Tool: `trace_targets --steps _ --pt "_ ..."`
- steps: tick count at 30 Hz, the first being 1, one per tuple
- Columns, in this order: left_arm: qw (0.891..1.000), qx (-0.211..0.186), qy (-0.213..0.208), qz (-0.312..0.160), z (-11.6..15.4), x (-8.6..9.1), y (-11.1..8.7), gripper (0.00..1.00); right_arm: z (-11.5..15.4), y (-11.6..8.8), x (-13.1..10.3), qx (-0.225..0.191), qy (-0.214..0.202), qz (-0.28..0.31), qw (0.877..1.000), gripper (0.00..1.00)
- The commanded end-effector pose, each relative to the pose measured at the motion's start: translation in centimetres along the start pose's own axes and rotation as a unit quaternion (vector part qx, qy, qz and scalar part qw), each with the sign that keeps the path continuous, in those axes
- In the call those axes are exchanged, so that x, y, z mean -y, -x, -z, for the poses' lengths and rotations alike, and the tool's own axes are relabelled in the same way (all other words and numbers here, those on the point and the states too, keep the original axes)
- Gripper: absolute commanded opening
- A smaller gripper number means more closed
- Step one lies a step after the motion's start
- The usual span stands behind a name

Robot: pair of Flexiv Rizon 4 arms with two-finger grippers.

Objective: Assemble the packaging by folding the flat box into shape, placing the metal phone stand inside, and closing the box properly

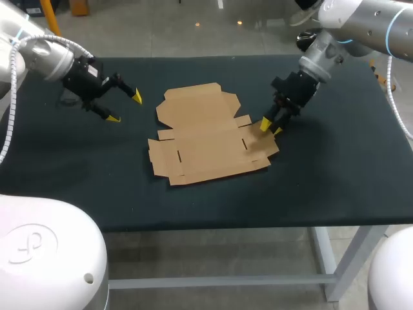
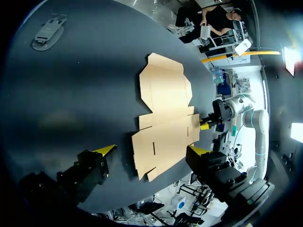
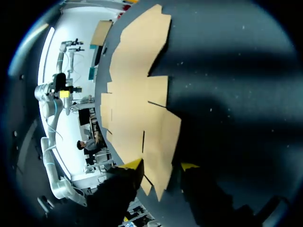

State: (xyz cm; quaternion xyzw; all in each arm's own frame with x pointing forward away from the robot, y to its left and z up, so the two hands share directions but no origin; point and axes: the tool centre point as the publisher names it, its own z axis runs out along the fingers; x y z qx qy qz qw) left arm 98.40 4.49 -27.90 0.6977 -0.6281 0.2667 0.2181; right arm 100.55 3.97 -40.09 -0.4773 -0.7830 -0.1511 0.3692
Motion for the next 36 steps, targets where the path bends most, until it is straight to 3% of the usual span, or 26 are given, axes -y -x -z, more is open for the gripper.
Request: trace_targets --steps 1,13,17,18,36 --pt "1.000 0.008 -0.004 0.002 0.2 -0.3 -0.5 1.00 0.1 1.5 -2.1 -0.020 -0.074 -0.002 0.997 0.46" --pt "1.000 0.013 -0.003 0.000 -0.3 -0.3 -1.4 1.00 0.2 1.9 -3.9 -0.032 -0.072 0.006 0.997 0.40" --pt "1.000 0.015 -0.004 0.000 -0.4 -0.5 -1.6 1.00 -0.3 1.5 -4.2 -0.048 -0.069 0.010 0.996 0.22" --pt "1.000 0.015 -0.004 0.000 -0.4 -0.5 -1.6 1.00 -0.4 1.4 -4.1 -0.050 -0.066 0.011 0.996 0.00" --pt "1.000 0.015 -0.016 -0.005 -0.3 -1.6 -1.2 1.00 -0.3 -0.6 0.3 -0.070 0.038 -0.001 0.997 0.00"
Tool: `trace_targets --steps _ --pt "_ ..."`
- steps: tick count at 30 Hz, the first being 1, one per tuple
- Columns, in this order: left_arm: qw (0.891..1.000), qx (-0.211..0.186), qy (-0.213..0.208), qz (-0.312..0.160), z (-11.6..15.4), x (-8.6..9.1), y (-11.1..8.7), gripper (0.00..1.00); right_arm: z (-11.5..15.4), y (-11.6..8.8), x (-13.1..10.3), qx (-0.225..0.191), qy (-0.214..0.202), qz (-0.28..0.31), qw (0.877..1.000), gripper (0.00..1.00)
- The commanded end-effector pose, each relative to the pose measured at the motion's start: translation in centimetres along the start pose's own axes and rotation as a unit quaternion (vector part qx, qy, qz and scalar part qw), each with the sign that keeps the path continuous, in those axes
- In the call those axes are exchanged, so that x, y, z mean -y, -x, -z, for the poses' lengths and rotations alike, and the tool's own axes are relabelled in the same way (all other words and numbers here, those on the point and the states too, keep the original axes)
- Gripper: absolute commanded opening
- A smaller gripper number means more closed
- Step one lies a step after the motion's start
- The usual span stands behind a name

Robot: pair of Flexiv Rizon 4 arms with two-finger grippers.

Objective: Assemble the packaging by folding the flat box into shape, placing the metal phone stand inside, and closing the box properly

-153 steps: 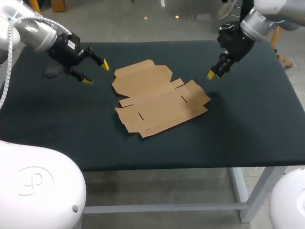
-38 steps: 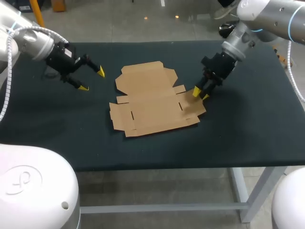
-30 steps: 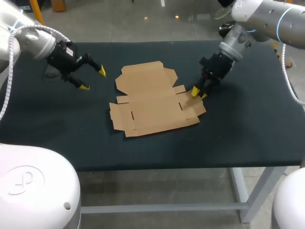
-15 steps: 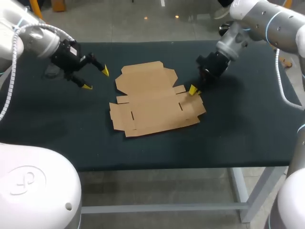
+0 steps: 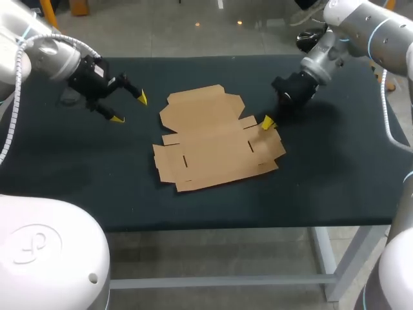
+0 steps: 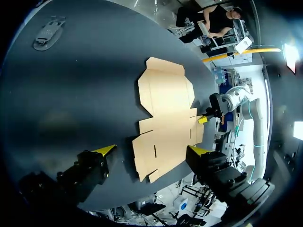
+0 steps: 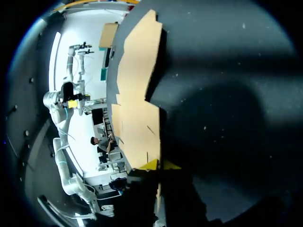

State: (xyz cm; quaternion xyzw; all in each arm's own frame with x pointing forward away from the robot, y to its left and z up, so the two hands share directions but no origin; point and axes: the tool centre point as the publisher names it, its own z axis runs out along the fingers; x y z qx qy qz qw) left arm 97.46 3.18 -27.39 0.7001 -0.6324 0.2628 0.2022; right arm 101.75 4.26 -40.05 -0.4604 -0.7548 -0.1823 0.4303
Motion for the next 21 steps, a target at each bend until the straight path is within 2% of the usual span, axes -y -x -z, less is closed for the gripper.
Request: trace_targets --steps 1,8,21 --pt "1.000 0.002 -0.010 0.000 0.1 -0.5 0.1 1.00 -0.9 -0.7 1.6 0.005 0.047 -0.001 0.999 0.00" --pt "1.000 0.016 -0.017 -0.004 0.1 -0.8 0.7 1.00 -2.1 -0.9 1.9 -0.008 0.066 -0.010 0.998 0.00" --pt "0.999 0.022 -0.024 -0.007 0.3 -0.9 1.7 1.00 -3.0 -1.9 3.2 0.002 0.146 -0.037 0.989 0.00"
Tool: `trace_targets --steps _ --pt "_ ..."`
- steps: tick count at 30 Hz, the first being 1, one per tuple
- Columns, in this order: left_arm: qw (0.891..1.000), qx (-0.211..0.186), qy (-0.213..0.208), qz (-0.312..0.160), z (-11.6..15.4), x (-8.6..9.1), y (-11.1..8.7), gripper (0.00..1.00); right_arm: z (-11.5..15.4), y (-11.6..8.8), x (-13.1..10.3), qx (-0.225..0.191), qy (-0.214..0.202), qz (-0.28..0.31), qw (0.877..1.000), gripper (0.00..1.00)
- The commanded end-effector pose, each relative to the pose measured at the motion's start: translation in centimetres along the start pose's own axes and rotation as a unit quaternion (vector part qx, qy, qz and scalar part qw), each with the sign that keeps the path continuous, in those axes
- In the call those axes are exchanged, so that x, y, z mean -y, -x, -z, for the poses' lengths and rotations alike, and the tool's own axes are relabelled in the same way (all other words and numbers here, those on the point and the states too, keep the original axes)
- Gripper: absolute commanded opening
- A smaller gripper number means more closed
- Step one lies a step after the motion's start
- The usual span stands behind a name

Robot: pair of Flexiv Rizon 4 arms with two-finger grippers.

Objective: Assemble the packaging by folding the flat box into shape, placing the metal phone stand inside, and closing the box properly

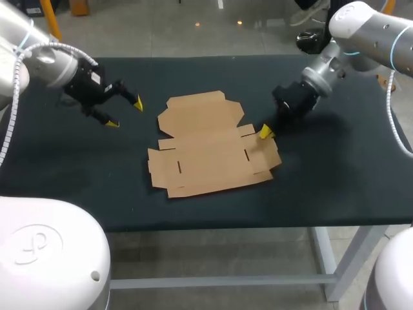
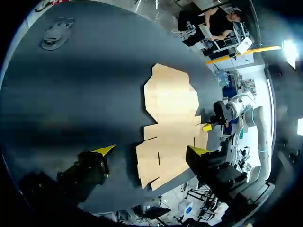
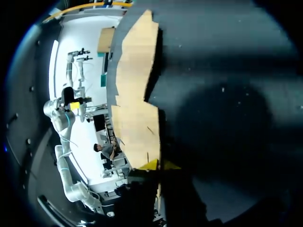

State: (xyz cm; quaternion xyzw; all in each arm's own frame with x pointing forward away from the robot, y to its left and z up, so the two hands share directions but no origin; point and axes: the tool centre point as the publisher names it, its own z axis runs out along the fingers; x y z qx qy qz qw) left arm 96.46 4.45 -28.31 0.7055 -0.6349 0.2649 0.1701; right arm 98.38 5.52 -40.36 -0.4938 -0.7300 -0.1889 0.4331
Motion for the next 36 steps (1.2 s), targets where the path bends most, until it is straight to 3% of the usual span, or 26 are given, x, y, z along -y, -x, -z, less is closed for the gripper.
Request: trace_targets --steps 1,11,21,36 --pt "1.000 0.001 0.001 0.000 0.1 0.0 0.2 1.00 -0.4 -0.7 1.3 0.006 0.132 -0.004 0.991 0.00" --pt "1.000 0.003 0.008 -0.002 0.0 0.4 0.6 1.00 -0.9 -0.5 1.7 -0.008 0.170 -0.017 0.985 0.00" --pt "1.000 0.005 0.013 0.000 -0.1 0.6 1.0 1.00 -1.5 -0.5 1.4 -0.018 0.154 -0.014 0.988 0.00" --pt "1.000 0.009 0.019 0.000 -0.5 0.7 0.6 1.00 -1.8 -0.6 1.0 -0.047 0.097 0.008 0.994 0.00"
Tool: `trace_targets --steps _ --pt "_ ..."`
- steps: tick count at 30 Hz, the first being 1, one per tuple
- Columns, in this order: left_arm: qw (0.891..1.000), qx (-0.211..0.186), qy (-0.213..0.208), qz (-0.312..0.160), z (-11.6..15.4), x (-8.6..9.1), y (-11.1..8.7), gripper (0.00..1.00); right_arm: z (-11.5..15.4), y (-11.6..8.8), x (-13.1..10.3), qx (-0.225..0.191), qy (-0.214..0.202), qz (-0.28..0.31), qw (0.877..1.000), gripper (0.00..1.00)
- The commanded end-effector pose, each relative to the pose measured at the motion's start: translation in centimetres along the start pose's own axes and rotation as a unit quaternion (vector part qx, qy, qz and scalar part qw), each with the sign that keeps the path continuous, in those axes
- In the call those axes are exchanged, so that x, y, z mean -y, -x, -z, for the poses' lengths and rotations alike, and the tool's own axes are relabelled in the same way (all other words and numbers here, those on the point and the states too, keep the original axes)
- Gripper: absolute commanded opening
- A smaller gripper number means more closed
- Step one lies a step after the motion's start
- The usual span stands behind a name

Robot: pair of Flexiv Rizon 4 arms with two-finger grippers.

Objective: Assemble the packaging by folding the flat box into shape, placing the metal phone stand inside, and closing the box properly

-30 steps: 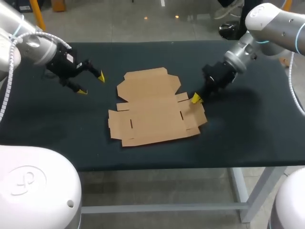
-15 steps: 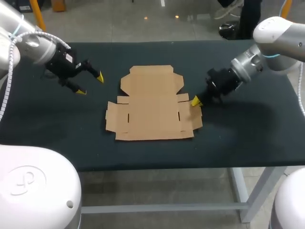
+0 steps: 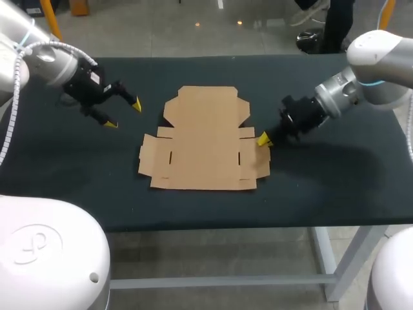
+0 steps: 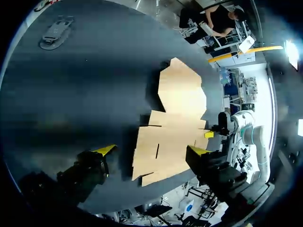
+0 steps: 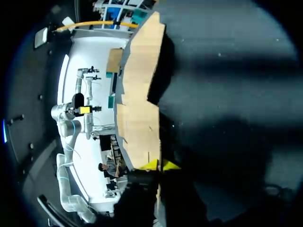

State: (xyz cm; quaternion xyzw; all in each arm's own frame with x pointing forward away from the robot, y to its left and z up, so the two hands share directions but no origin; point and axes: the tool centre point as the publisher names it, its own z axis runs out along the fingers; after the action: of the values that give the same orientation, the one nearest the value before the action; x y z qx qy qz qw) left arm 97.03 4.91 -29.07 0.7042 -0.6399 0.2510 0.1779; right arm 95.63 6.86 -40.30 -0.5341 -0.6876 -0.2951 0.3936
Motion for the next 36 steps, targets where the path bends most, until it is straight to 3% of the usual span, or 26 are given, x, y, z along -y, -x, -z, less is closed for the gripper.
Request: trace_targets --steps 1,12,21,22,23,24,29,32,36 --pt "1.000 0.004 0.004 0.000 -0.1 0.2 -0.2 1.00 0.1 0.5 -0.9 -0.013 -0.029 0.004 0.999 0.00" --pt "1.000 0.007 0.006 0.000 -0.3 0.1 -0.5 1.00 -0.2 0.3 -0.9 -0.025 -0.064 0.016 0.998 0.00" --pt "1.000 0.008 0.008 -0.001 -0.3 0.2 -0.5 1.00 -0.5 0.2 -0.8 -0.023 -0.069 0.016 0.997 0.00" --pt "1.000 0.008 0.008 0.000 -0.3 0.2 -0.5 1.00 -0.6 0.2 -0.7 -0.023 -0.069 0.016 0.997 0.04" --pt "1.000 0.007 0.008 0.000 -0.3 0.2 -0.5 1.00 -0.6 0.2 -0.7 -0.022 -0.069 0.016 0.997 0.34" --pt "1.000 0.007 0.008 0.000 -0.3 0.2 -0.5 1.00 -0.6 0.2 -0.7 -0.022 -0.069 0.016 0.997 0.40" --pt "1.000 0.005 0.008 0.001 -0.4 0.2 -0.4 1.00 -0.4 -0.1 -0.4 -0.018 -0.064 0.016 0.998 0.44" --pt "1.000 0.004 0.009 0.000 -0.4 0.2 -0.4 1.00 0.1 -0.2 -0.2 -0.015 -0.061 0.016 0.998 0.57" --pt "1.000 0.004 0.008 -0.001 -0.5 0.3 -0.5 1.00 1.3 -0.3 0.0 -0.008 -0.051 0.017 0.999 0.56"
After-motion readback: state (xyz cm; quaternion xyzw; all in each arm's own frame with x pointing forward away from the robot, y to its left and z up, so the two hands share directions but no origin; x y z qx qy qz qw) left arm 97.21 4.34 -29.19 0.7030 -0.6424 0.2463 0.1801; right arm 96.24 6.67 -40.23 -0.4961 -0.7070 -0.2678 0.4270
